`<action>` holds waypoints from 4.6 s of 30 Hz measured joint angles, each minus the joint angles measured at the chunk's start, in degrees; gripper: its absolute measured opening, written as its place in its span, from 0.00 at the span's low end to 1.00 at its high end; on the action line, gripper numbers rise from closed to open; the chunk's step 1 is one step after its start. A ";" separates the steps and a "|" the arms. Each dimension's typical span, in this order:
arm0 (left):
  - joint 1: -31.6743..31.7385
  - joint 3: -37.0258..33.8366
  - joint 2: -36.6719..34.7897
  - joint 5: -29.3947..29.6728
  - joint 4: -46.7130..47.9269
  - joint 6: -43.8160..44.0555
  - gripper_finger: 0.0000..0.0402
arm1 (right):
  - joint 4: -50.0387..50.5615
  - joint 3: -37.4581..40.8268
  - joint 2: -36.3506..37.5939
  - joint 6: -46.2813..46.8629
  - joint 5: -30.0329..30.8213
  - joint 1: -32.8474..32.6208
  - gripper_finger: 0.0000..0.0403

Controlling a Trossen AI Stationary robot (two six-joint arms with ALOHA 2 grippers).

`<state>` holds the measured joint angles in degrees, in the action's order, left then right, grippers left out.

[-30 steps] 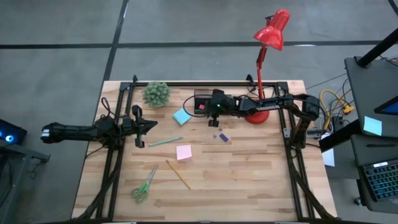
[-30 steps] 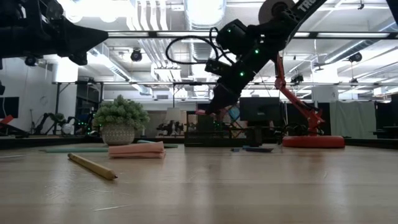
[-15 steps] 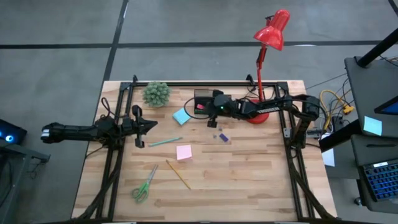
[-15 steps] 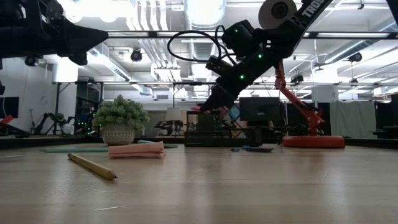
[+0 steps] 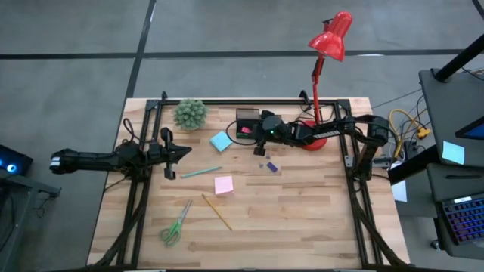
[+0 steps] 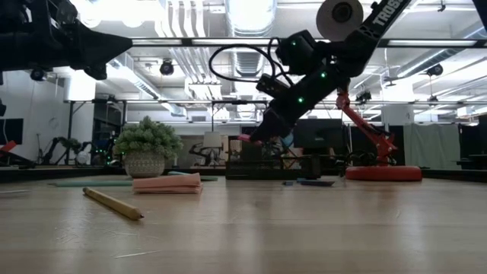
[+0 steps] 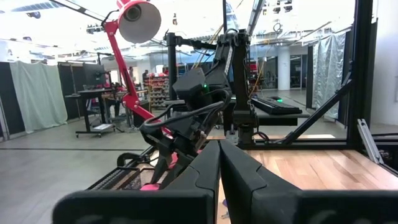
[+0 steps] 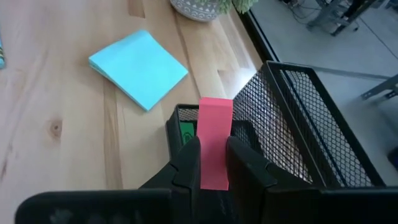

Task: Pick and place office supplies into organizer
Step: Put the pink eraser into the desk organizer, then put the dark blue eraser into the desk organizer

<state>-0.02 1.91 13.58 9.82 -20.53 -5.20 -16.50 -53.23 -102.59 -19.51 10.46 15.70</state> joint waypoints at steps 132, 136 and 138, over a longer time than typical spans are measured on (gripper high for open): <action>0.01 0.00 0.00 -0.11 0.07 0.01 0.00 | 18.13 -8.39 -4.07 -15.06 1.61 1.57 0.32; -0.01 0.00 0.00 -0.11 0.08 -0.01 0.00 | 18.02 -8.39 -4.04 -14.81 1.61 1.57 0.31; -0.01 0.00 0.00 -0.11 0.07 0.01 0.00 | 18.07 -8.51 -4.04 -12.51 1.59 1.57 0.30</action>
<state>-0.03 1.91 13.58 9.72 -20.47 -5.19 1.56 -61.74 -106.63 -32.02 12.05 17.28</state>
